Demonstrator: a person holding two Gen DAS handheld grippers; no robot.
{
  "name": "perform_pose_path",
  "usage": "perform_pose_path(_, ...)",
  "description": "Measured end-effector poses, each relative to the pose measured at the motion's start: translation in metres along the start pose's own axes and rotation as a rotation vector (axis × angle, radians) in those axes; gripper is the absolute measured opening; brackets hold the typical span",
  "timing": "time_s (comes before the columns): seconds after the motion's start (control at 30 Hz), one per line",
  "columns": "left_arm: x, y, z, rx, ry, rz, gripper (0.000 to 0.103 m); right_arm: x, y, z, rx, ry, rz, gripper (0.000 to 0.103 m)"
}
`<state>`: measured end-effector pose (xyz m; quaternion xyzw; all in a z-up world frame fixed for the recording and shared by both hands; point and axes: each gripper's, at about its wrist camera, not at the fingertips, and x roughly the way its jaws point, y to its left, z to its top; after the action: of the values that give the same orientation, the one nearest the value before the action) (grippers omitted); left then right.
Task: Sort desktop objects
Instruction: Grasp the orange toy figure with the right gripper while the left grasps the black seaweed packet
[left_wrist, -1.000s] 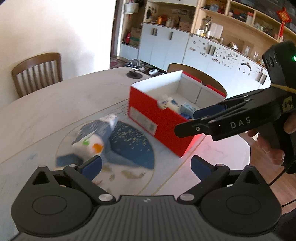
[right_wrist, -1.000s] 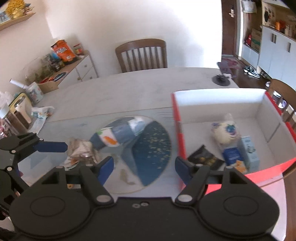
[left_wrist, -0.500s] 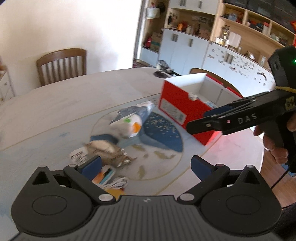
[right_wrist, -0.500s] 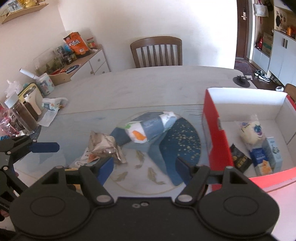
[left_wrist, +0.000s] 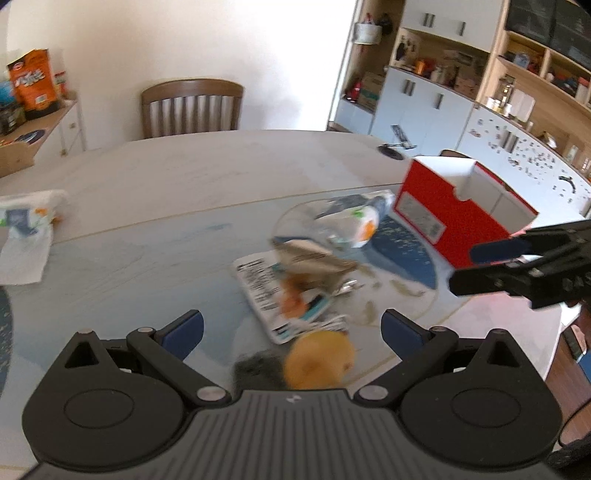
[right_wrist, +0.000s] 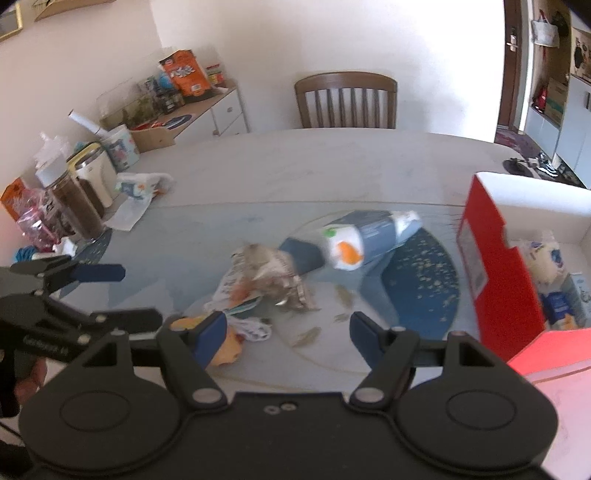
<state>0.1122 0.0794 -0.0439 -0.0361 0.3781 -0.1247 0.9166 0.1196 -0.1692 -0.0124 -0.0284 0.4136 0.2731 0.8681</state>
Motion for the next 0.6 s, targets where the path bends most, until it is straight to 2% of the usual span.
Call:
perform_pose_path(0.33, -0.003, 0.036, -0.022, -0.023, 0.031, 0.044, 0.103, 0.015, 0.044, -0.011, -0.024, 0.008, 0.019, 0.073)
perform_pose_path(0.6, -0.004, 0.041, -0.04, 0.034, 0.059, 0.041, 0.103, 0.042, 0.068, -0.01, -0.035, 0.021, 0.025, 0.073)
